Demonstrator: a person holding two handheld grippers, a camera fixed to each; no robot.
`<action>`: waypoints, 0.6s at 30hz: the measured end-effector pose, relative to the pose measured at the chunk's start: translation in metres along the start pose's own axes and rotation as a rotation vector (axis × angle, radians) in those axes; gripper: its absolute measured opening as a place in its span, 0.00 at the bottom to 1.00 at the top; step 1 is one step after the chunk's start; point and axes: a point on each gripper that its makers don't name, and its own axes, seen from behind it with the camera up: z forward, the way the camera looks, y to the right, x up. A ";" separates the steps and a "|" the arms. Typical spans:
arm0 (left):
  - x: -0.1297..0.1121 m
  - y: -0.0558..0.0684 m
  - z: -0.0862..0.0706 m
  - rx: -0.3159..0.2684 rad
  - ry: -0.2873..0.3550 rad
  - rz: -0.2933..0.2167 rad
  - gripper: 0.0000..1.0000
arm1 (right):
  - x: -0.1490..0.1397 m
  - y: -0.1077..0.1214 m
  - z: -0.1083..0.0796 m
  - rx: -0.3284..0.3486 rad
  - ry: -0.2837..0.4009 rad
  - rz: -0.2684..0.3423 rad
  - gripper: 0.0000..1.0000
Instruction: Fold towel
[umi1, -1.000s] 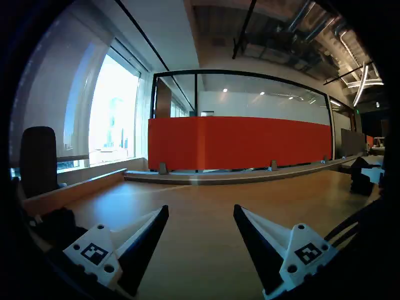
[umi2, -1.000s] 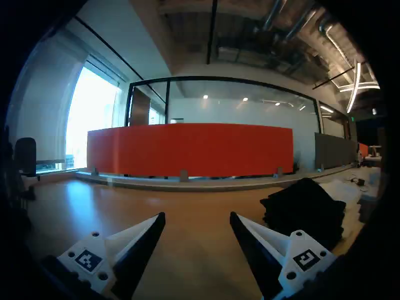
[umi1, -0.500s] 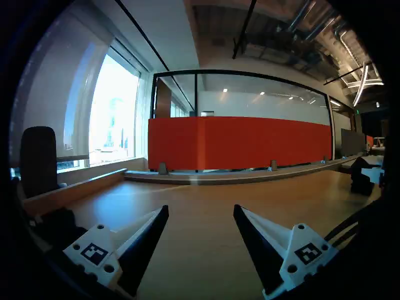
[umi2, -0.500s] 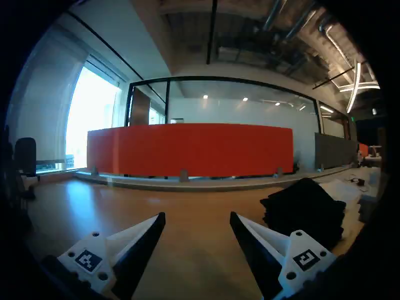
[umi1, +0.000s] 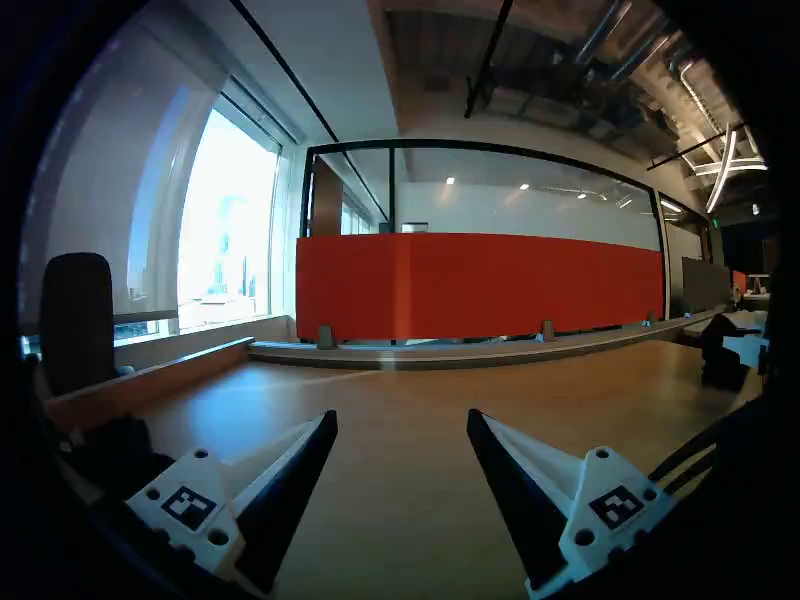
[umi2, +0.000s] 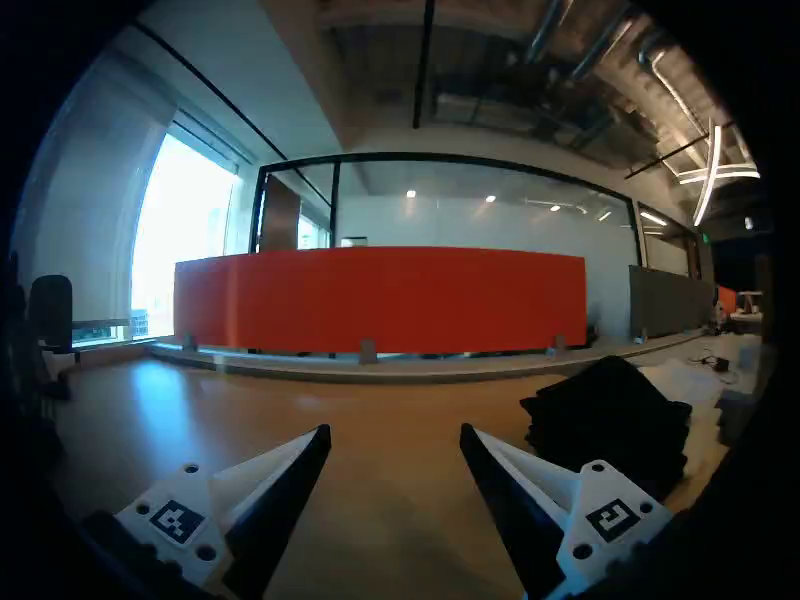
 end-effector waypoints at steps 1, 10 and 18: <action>0.000 0.000 0.000 0.000 0.000 0.000 0.96 | 0.000 0.000 0.000 0.000 0.000 0.000 1.00; -0.001 0.000 0.000 0.000 0.000 -0.002 0.96 | 0.000 0.000 0.000 0.000 0.000 0.000 1.00; -0.002 0.000 0.001 0.000 0.001 -0.002 0.96 | 0.000 0.000 0.000 0.000 0.000 0.000 1.00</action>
